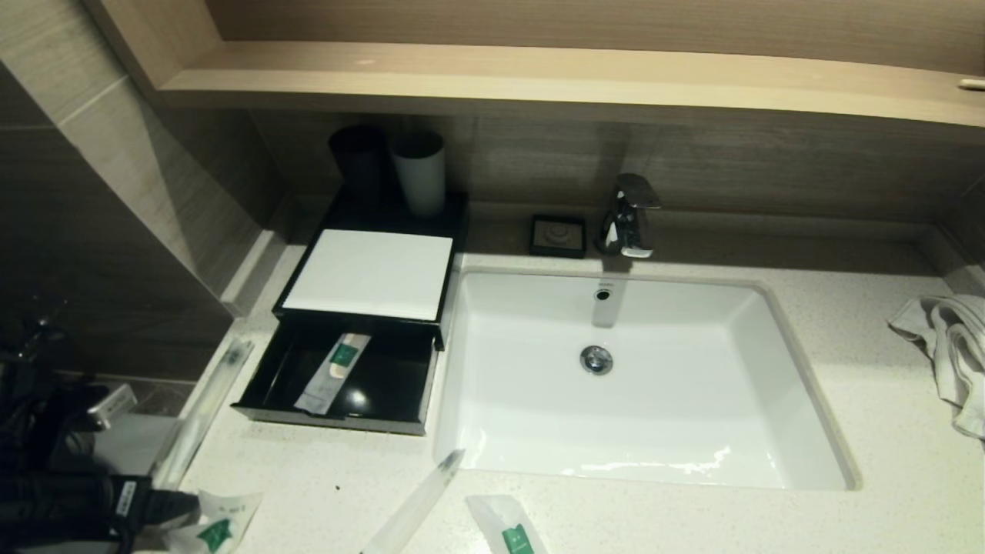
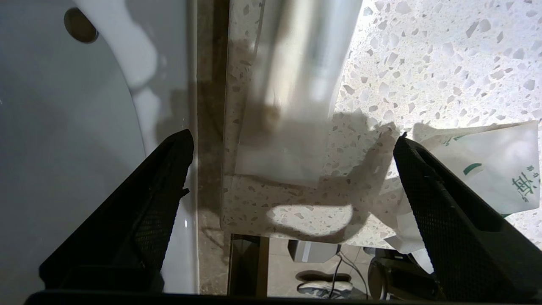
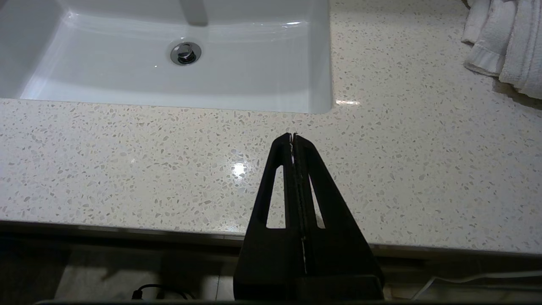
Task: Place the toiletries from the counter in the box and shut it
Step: Pick up the bathroom toiletry
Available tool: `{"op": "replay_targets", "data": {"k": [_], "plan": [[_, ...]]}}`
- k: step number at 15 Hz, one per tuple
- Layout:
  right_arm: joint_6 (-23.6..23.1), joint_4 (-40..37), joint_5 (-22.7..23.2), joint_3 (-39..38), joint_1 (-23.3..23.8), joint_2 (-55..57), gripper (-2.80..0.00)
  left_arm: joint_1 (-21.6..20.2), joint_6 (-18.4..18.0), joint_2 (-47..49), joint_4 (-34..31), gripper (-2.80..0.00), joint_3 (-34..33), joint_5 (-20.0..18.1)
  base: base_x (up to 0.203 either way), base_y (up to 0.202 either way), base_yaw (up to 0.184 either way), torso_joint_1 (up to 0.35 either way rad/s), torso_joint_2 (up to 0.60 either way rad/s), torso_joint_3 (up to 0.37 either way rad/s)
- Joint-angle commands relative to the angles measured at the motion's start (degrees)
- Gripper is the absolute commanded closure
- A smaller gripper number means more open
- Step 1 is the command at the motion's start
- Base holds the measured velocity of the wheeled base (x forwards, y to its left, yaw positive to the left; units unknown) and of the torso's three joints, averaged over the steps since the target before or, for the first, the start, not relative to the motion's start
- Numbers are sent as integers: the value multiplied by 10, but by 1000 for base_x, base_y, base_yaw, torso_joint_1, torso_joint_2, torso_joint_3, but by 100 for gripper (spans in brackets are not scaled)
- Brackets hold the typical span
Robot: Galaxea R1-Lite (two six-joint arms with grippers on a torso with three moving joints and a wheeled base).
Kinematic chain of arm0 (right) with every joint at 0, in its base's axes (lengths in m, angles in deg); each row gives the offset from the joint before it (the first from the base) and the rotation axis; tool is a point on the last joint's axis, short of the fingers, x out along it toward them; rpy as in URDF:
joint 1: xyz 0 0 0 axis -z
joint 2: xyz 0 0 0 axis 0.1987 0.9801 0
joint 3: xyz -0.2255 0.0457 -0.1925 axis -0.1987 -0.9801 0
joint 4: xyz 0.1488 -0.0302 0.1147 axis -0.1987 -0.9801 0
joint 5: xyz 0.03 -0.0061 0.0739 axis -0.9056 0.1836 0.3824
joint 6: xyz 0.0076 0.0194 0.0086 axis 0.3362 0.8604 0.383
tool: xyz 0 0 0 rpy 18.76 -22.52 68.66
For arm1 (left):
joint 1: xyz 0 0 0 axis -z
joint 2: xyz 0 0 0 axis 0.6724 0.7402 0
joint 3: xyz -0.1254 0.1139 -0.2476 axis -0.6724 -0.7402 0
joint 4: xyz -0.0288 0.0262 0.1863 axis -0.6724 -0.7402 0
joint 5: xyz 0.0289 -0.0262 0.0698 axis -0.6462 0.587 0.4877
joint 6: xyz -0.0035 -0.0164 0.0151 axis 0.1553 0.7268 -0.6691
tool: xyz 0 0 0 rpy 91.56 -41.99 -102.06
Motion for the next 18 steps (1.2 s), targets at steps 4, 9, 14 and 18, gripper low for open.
{"op": "replay_targets", "data": {"k": [4,9,14,18], "plan": [[0,0,1,0,0,0,0,0,-2,4,0,-280,-4,-1,0,0,0,0,0,0],[0,0,0,0,0,0,0,0,-3,9,0,-280,-5,0,0,0,0,0,0,0],[0,0,1,0,0,0,0,0,-1,11,0,-280,-6,0,0,0,0,0,0,0],[0,0,0,0,0,0,0,0,0,10,0,-280,-6,-1,0,0,0,0,0,0]]}}
